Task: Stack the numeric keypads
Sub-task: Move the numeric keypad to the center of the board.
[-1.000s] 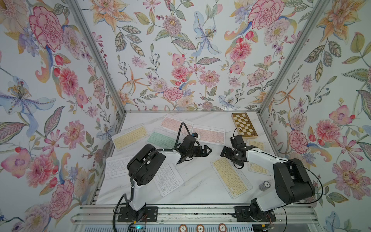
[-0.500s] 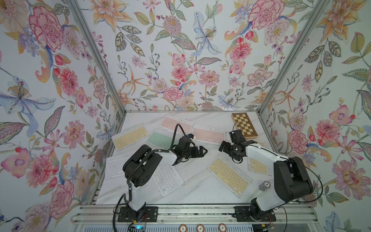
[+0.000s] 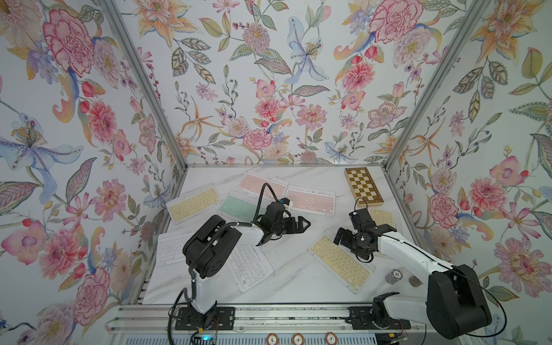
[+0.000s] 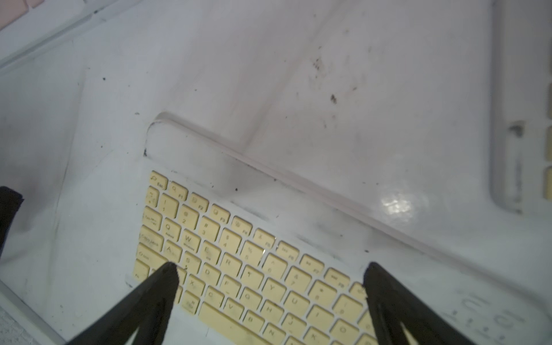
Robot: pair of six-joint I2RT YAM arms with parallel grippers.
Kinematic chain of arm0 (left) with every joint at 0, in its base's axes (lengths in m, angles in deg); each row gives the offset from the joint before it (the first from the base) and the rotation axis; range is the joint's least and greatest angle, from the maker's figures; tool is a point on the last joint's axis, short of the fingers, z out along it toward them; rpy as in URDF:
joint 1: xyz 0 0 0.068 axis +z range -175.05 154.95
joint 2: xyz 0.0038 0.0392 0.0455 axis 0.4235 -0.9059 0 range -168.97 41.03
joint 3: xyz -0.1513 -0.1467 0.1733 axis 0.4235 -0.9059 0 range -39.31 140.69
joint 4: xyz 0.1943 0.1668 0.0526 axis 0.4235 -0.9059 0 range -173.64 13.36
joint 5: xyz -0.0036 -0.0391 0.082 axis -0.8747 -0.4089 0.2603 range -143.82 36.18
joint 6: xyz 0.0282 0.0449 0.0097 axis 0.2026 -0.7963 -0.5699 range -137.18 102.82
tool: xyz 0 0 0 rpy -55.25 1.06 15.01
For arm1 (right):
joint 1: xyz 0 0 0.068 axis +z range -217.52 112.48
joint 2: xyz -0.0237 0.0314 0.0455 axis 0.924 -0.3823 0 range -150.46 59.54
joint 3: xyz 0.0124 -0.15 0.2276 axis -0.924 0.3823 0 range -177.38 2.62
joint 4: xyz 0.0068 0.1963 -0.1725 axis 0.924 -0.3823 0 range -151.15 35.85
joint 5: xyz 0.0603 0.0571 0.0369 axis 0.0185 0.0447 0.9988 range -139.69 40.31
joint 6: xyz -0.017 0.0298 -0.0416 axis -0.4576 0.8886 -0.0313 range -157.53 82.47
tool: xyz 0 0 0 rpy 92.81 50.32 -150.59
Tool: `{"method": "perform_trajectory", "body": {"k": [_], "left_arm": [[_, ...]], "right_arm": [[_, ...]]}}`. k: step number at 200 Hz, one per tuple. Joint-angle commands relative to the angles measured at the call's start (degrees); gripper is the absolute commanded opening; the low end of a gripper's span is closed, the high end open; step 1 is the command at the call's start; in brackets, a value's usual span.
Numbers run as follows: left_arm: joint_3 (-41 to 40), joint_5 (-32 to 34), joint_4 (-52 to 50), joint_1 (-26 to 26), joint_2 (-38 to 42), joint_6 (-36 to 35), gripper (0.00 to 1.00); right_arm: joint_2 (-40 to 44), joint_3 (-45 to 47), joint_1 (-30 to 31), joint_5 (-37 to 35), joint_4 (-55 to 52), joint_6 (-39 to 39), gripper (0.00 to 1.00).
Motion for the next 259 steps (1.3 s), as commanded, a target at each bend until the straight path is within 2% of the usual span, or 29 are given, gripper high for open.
{"method": "perform_trajectory", "body": {"k": [1,99,130,163,190,217,259], "left_arm": [[-1.3,-1.5,2.9,0.0,-0.3,1.1,1.00],[-5.1,-1.9,3.2,4.1,3.9,0.8,0.99],[-6.6,-2.2,3.2,6.0,5.6,0.8,0.99],[-7.8,-2.0,1.7,7.6,7.1,-0.2,0.99],[-8.9,-2.2,2.0,8.6,7.5,-0.2,0.99],[-9.8,-2.1,1.4,8.8,8.5,-0.4,0.99],[-12.5,-2.9,1.7,8.8,9.2,0.4,0.99]], "right_arm": [[-2.4,-0.3,2.5,1.0,-0.6,2.6,0.99],[-11.1,-1.2,4.4,3.5,10.2,3.3,0.99],[-17.0,-6.2,5.8,4.6,13.0,3.6,0.99],[-23.1,-13.5,9.8,5.9,14.3,3.7,0.99],[-24.8,-17.4,10.8,8.5,14.3,2.8,0.99],[-19.8,-15.6,8.1,8.0,13.4,-0.6,0.99],[-11.4,-7.0,-3.5,8.7,11.6,-6.0,0.99]]}}
